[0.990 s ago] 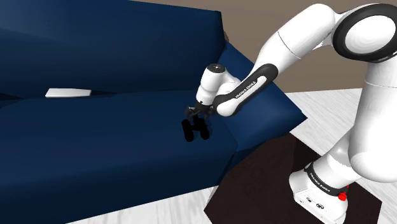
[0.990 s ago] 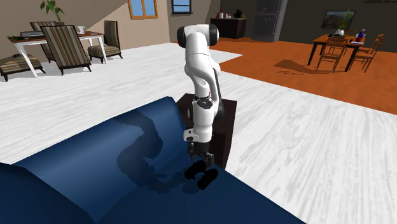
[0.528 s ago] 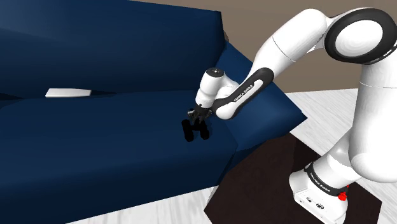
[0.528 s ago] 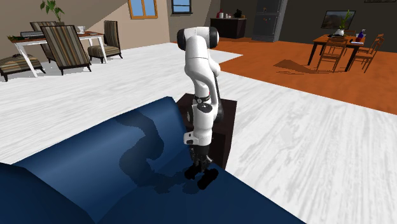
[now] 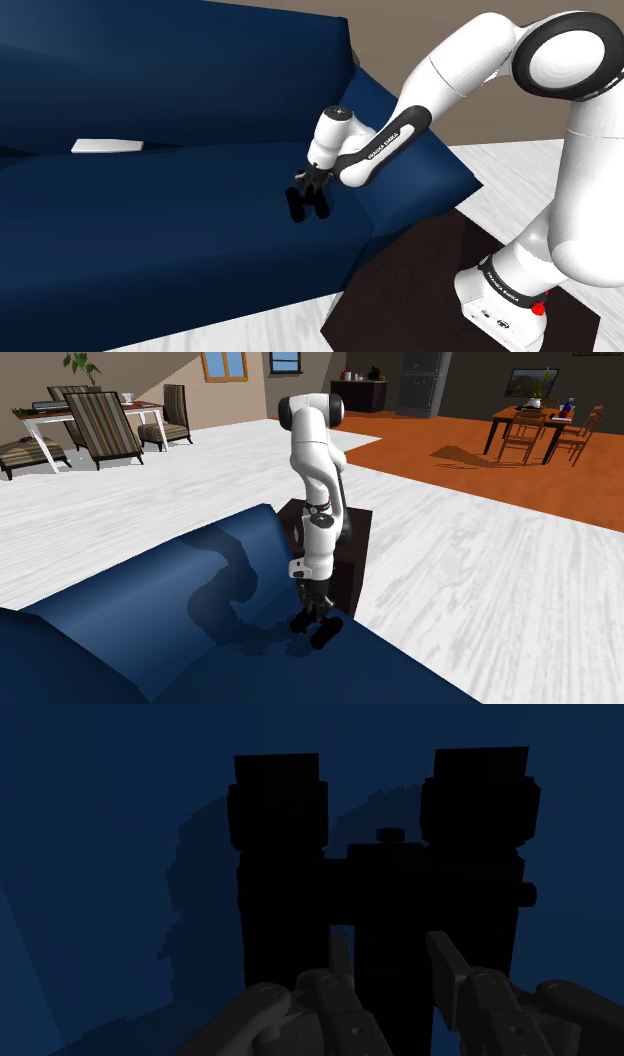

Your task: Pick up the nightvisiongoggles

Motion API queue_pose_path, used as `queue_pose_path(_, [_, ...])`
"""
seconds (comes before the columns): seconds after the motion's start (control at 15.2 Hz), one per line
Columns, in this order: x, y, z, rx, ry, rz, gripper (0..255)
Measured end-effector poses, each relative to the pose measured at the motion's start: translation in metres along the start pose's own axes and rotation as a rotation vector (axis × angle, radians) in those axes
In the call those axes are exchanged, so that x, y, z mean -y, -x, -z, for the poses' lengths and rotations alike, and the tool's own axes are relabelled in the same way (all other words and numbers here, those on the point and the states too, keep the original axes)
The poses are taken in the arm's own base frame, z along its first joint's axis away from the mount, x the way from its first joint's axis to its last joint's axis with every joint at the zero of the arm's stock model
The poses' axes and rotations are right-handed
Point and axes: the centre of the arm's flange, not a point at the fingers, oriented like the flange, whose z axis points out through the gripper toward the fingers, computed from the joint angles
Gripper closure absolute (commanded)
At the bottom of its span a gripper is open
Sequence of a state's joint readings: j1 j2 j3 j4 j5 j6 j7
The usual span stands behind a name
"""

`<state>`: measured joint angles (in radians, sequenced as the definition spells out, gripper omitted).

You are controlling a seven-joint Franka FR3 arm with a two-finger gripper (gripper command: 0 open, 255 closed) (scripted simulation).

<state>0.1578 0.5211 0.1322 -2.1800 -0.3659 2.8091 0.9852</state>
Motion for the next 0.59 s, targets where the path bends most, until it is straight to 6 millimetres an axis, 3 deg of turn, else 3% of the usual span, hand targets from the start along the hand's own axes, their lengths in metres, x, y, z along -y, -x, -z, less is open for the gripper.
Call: queue_pose_path(0.59, [0.002, -0.006, 0.044, 0.001, 0.000, 0.000, 255])
